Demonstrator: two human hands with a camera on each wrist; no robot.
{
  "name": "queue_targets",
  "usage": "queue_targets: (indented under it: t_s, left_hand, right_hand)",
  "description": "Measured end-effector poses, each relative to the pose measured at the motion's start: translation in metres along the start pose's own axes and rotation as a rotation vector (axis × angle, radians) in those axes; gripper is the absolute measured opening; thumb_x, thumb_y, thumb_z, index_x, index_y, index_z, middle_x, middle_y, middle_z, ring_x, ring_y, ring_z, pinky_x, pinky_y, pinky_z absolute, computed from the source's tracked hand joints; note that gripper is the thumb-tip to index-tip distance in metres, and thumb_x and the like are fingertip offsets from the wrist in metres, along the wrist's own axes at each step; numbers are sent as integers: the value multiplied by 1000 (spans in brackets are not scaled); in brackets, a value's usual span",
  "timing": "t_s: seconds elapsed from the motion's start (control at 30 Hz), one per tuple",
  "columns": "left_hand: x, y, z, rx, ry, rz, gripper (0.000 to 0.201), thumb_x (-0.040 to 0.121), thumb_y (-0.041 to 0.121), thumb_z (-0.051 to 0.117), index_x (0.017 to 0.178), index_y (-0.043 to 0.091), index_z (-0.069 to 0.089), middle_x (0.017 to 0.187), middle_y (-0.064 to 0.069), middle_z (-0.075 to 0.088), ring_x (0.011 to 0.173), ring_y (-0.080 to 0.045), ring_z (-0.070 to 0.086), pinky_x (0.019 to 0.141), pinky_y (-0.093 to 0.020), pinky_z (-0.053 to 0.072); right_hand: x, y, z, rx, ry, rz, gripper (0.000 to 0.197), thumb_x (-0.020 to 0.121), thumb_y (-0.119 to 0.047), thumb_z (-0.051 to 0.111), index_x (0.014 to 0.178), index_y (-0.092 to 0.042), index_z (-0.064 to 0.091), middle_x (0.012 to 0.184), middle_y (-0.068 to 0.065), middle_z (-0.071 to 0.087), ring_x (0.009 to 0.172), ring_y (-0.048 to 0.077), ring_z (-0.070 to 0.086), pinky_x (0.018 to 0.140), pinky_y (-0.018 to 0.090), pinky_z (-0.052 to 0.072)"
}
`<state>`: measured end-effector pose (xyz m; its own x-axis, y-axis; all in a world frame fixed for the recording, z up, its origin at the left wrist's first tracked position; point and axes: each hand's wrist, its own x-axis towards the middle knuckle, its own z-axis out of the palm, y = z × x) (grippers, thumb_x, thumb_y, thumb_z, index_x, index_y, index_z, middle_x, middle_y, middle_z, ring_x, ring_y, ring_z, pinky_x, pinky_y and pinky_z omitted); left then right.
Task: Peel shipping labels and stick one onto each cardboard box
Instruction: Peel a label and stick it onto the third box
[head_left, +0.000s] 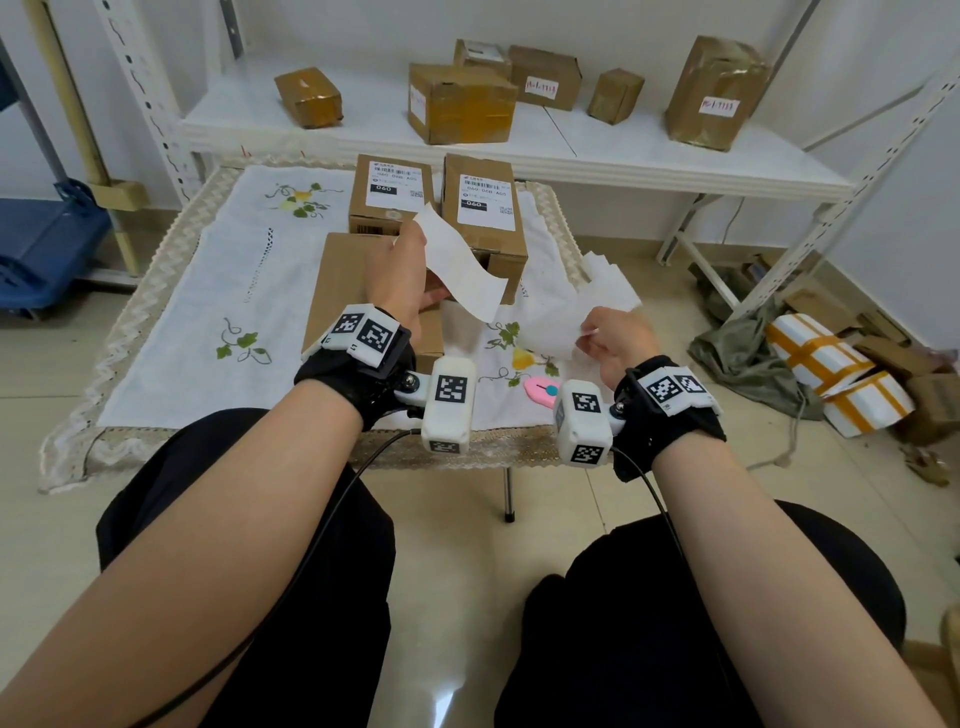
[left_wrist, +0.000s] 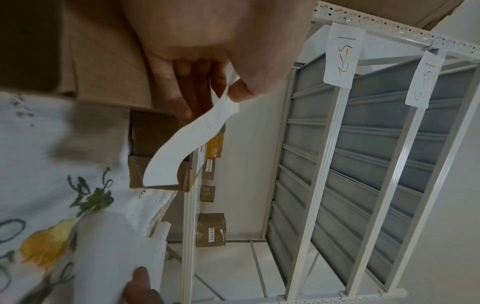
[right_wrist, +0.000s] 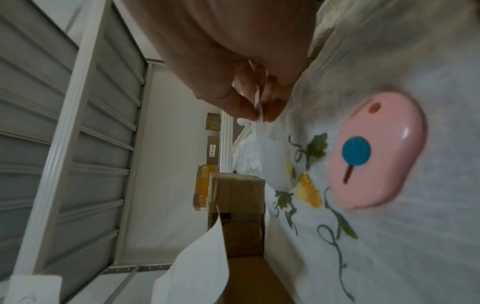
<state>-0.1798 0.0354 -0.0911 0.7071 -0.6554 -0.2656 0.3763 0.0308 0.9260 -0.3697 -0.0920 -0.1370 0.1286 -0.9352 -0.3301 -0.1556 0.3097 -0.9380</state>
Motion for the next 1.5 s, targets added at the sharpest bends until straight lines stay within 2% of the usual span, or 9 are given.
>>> queue_targets:
  t_s: [0.1,0.27,0.4,0.53,0.77,1.03,1.2,1.33,1.5]
  left_hand:
    - [0,0,0,6,-6,1,32,93,28,46,121,15,55,102,0,64,94,-15,64,64,-29,59]
    - [-1,0,1,4,-5,3,26,95,26,46,117,15,54,95,2,62,87,-11,62,75,-33,61]
    - [-1,0,1,-1,-5,11,25,94,26,46,116,15,54,95,3,62,85,-11,62,77,-33,60]
    - [-1,0,1,-8,1,8,26,95,25,45,117,13,54,94,1,63,85,-11,63,77,-34,61]
    - [0,0,1,2,-5,2,32,95,26,45,122,13,54,97,1,64,89,-12,64,73,-31,60]
    - [0,1,0,4,10,5,22,95,27,46,113,15,54,91,3,63,85,-11,62,82,-33,59]
    - [1,3,-5,90,22,-13,16,91,32,50,96,18,57,83,-2,65,63,-14,51,53,-23,39]
    - [2,9,-9,104,-33,39,8,90,25,59,85,20,56,64,4,50,50,-9,38,48,-22,28]
    - [0,15,-18,33,-148,270,4,88,11,70,87,14,67,72,2,60,55,-7,50,53,-17,42]
  right_hand:
    - [-1,2,3,-12,9,-58,42,88,11,47,129,8,54,75,4,52,59,12,48,57,22,44]
    - [-13,-18,6,87,-164,-405,66,80,16,46,133,-21,61,139,-7,55,97,9,54,67,16,45]
    - [-12,-12,8,-101,-231,-227,56,84,17,42,119,-15,71,109,-2,65,78,11,53,59,23,42]
    - [-11,-3,12,-323,-151,19,27,85,7,48,71,-14,58,68,6,39,54,19,33,52,31,29]
    - [-11,-10,11,-248,-20,5,19,72,-21,63,90,-26,64,127,5,51,87,19,48,57,29,43]
    - [-24,-25,14,-146,36,-24,15,83,-23,60,98,-19,61,110,0,47,86,17,46,61,27,40]
    - [-31,-34,27,-52,-18,-20,17,85,-17,60,102,-15,57,88,1,43,64,14,33,53,25,32]
    - [-38,-42,43,77,-146,-43,8,88,-11,59,96,-11,56,72,2,53,51,11,35,46,22,29]
    - [-58,-59,64,316,-372,-77,13,96,-20,54,97,-7,56,93,16,74,66,18,63,62,25,54]
